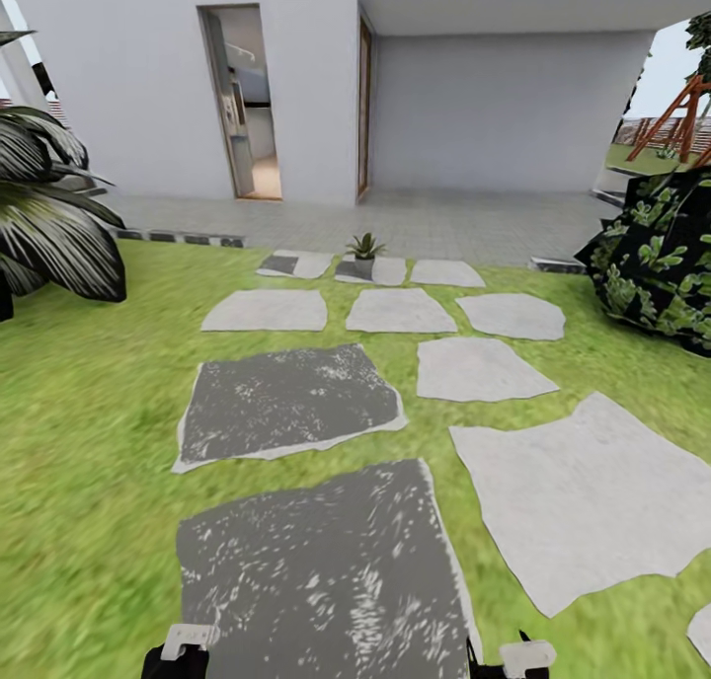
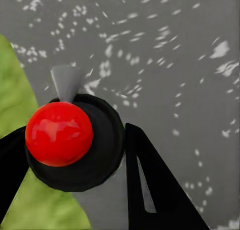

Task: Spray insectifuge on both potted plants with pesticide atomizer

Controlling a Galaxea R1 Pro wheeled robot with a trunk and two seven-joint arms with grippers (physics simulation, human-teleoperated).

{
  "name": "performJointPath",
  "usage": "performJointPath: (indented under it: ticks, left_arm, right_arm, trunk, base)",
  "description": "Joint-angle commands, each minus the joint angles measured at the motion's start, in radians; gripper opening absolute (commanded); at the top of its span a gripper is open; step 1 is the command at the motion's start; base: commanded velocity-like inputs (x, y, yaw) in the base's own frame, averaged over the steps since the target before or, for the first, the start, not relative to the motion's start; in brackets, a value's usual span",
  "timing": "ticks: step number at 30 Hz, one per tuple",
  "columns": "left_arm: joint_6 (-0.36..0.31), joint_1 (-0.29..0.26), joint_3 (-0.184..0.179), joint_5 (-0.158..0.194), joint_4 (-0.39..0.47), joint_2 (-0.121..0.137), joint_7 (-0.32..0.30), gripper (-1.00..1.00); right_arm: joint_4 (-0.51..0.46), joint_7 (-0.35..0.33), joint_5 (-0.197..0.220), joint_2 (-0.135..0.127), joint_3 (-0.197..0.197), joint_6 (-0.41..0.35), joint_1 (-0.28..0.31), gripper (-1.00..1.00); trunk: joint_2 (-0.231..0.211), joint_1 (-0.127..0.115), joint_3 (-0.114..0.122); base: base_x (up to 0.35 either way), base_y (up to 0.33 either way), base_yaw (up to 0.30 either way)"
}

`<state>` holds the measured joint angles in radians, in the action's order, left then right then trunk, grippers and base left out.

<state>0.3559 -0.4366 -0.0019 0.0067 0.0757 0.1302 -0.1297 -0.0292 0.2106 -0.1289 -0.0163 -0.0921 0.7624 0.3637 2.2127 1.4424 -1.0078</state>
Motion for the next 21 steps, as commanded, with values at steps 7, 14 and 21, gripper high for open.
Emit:
performJointPath:
  ticks: [7,14,21]
  left_arm:
    - [0.002,-0.001,0.000,0.001,-0.001,0.000,-0.004,-1.00]
    - [0.002,-0.001,0.000,0.001,-0.002,0.000,-0.004,-1.00]
    - [0.001,-0.001,0.000,0.001,-0.002,0.000,-0.004,-1.00]
  right_arm:
    - [0.000,0.007,-0.008,0.000,-0.009,0.000,0.001,1.00]
    - [-0.001,0.011,-0.009,-0.001,-0.009,0.000,0.000,1.00]
    - [-0.005,0.012,-0.005,-0.001,-0.006,0.000,0.001,1.00]
  trunk:
    - [0.000,0.000,-0.001]
    - [0.000,0.000,-0.001]
    - [0.000,0.000,-0.001]
  base:
    - [0.341,0.000,0.000]
    - [0.341,0.000,0.000]
    - [0.341,0.000,0.000]
